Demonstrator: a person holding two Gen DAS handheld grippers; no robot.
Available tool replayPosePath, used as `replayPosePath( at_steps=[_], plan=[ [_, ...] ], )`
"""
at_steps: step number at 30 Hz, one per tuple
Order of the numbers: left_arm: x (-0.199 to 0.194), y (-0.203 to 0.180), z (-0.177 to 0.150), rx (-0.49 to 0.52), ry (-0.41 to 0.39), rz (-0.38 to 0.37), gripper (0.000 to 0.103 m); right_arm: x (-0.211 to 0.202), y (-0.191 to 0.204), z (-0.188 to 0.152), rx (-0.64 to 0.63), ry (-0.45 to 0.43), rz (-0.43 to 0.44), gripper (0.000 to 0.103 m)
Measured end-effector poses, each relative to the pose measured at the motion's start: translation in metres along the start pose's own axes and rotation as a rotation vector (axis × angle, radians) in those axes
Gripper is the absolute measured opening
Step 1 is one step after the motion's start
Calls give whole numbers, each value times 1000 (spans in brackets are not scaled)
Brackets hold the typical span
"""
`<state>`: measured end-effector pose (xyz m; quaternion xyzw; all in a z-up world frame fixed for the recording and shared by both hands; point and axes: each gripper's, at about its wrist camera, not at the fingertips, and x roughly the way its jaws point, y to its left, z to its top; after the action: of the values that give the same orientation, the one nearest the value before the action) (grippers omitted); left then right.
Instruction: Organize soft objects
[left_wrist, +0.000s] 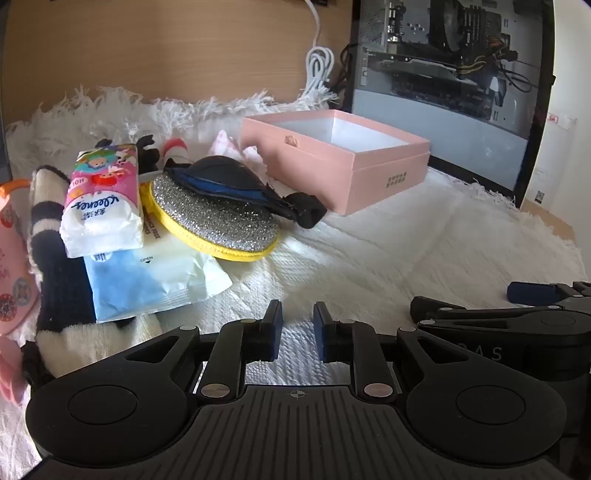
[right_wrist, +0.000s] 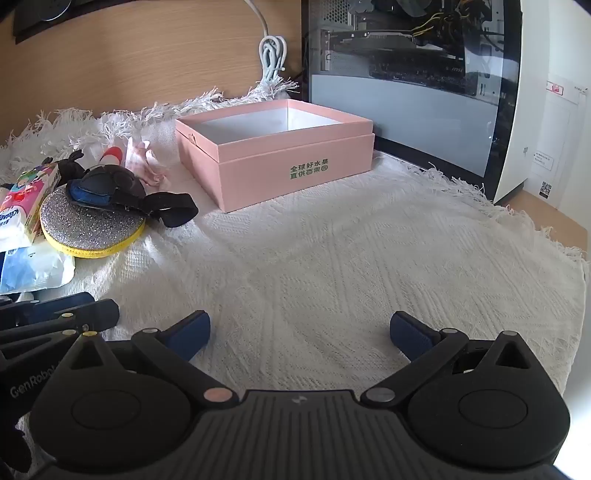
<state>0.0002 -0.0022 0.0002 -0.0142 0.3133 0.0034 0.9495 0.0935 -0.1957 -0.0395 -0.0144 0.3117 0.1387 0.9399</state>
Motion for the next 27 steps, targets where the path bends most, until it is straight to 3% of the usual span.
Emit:
replayPosePath(
  at_steps=[1,6,27],
  plan=[
    [0,4,1,-43,0,-31,21,0,0,0,1,0,1,103],
    [0,12,1,-48,-1,-34,21,0,0,0,1,0,1,103],
    [-1,5,0,-19,-1,-13,21,0,1,0,0,-1,-1,103]
  ],
)
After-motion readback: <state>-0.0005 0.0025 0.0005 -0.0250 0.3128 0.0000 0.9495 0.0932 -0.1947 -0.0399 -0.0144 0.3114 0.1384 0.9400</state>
